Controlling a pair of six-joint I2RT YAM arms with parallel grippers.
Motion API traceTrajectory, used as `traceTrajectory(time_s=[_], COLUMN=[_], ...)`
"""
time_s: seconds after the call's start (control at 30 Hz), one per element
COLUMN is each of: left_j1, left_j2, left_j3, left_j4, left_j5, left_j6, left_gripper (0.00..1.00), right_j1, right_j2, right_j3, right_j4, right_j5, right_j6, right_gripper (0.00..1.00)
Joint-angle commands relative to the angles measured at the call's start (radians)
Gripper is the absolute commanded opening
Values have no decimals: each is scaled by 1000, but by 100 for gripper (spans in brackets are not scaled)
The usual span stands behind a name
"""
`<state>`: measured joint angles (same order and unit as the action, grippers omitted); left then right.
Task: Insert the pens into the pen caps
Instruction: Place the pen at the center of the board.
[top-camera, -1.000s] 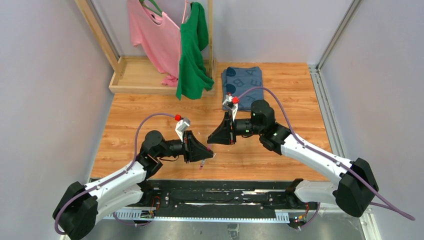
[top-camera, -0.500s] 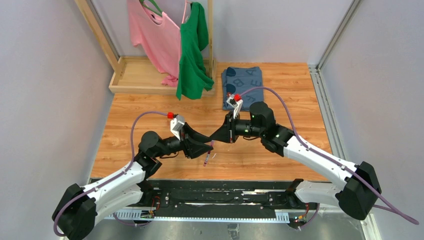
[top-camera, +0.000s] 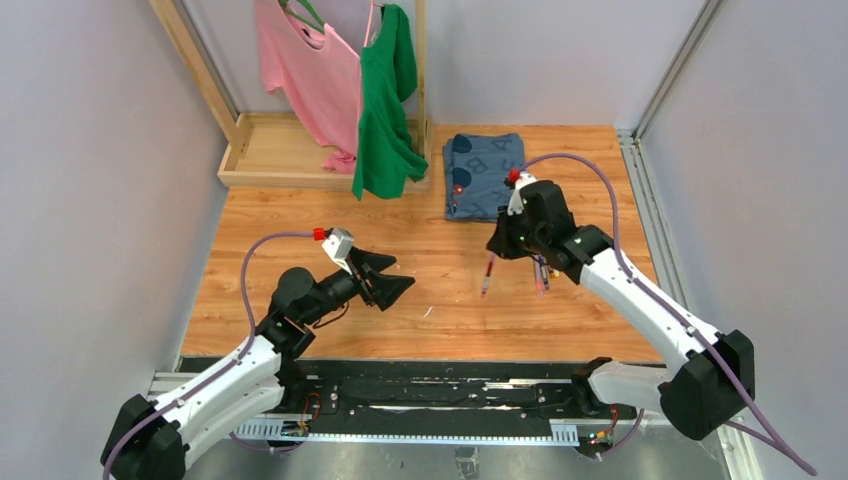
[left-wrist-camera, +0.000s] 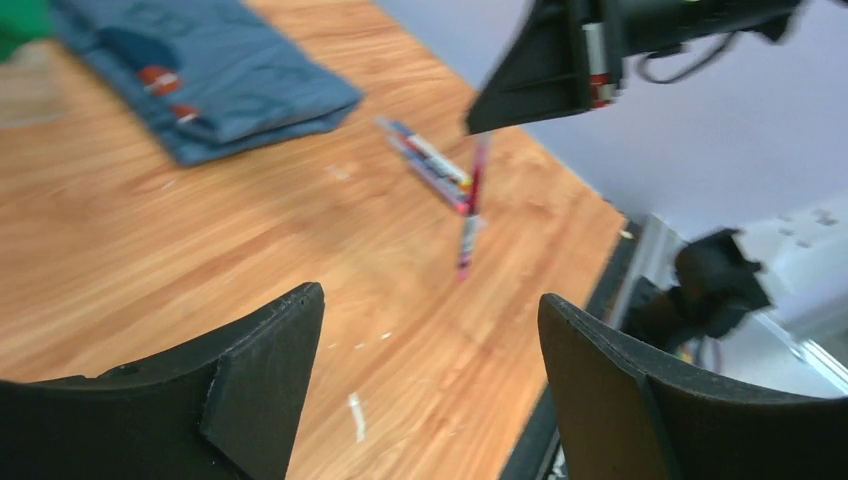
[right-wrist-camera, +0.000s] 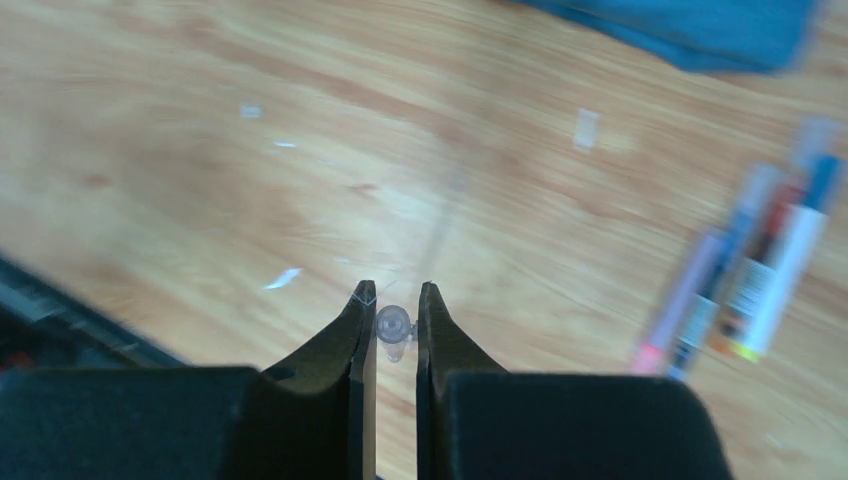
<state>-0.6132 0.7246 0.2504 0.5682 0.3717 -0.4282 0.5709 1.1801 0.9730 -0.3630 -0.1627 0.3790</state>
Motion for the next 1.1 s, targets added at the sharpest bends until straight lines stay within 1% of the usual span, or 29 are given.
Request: traceTrajectory(time_s=[0.0, 0.1, 0.2, 0.3, 0.4, 0.47, 0.63, 0.73, 0.8, 0.93, 1.07], left_j1=[37, 38, 40, 40, 40, 40, 40, 40, 40, 40, 54], left_j2=[-47, -59, -48, -31, -17, -11, -4, -7, -7, -7, -1], left_j3=[-44, -43, -28, -13, -10, -13, -3, 4, 6, 16, 39], left_j4=[-121, -151, -177, -195, -193, -184, -208, -226, -238, -271, -308], left_j5=[-197, -220, -207, -192, -188, -194, -212, -216, -220, -230, -265], left_j6=[-9, -19, -20, -20, -29, -36, -44, -38, -32, -21, -3], left_gripper=[84, 85, 85, 85, 85, 85, 86, 86, 87, 89, 91], right_j1=[-86, -145, -199, -222, -261, -271, -287, -300, -307, -321, -341], right_j2=[54, 131, 219, 332, 449, 524, 624, 653, 665, 659, 613], right_j3=[57, 101, 154, 227, 309, 345, 399, 407, 407, 395, 369], right_j4=[-271, -342, -365, -417, -456, -449, -394, -365, -349, -313, -265], right_j5=[209, 232, 211, 250, 228, 224, 210, 201, 192, 174, 140], right_j6=[-128, -167, -208, -243, -258, -258, -252, -250, -250, -253, -260], right_gripper=[0, 0, 1, 1, 0, 1, 8, 14, 21, 33, 40])
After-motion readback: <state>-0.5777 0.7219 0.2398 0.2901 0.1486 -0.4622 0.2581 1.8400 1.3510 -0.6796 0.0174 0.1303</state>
